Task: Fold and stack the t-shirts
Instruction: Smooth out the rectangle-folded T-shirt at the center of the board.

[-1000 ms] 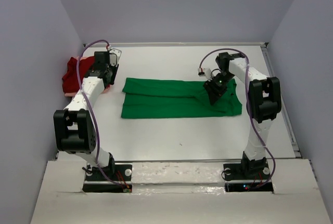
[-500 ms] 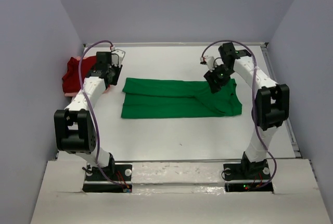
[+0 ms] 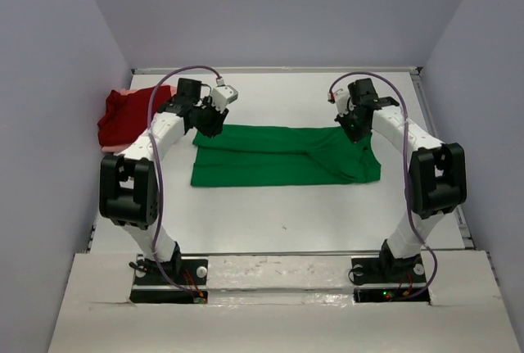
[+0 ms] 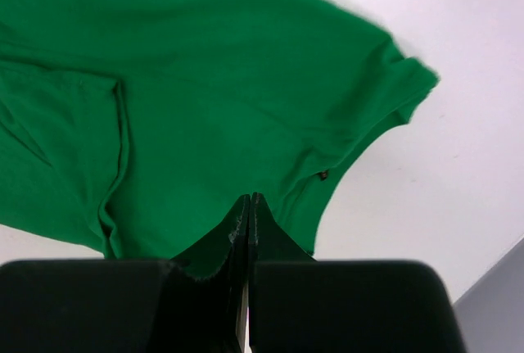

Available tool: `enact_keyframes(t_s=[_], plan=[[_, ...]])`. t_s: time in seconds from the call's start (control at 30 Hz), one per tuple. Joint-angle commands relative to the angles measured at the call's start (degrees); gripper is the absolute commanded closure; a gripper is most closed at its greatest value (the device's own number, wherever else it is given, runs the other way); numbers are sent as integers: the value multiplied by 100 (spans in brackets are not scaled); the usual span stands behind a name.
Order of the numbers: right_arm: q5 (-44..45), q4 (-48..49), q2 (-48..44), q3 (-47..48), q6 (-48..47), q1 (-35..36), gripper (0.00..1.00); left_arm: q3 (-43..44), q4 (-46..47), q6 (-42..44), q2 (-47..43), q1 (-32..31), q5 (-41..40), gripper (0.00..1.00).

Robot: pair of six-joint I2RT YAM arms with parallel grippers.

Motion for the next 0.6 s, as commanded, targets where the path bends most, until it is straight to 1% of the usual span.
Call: enact_keyframes(t_s=[0.0,0.23,0.27,0.3,0.37,0.43,0.5,0.57], plan=[[52,206,67,-19,313,5,100,288,-67,310,386,-48,455,67],[113,-74,506,297,401,5,100,235,433,283,931,-40,157,69],[87,-127,524,333,410,5,100,218,495,283,976,-39,104,70],[61,-171,550,350,410,5,100,200,583,292,1028,-48,-10,74],[8,-259,542,316,427,5,100,200,619,336,1195,-40,-73,78],[17,-330,507,298,445,5,100,235,688,345,1362,-48,-195,79],[-176,-435,480,228,428,5,100,261,750,354,1450,-48,-301,80],[-168,-479,402,131,410,5,100,349,777,345,1582,-39,-433,83]])
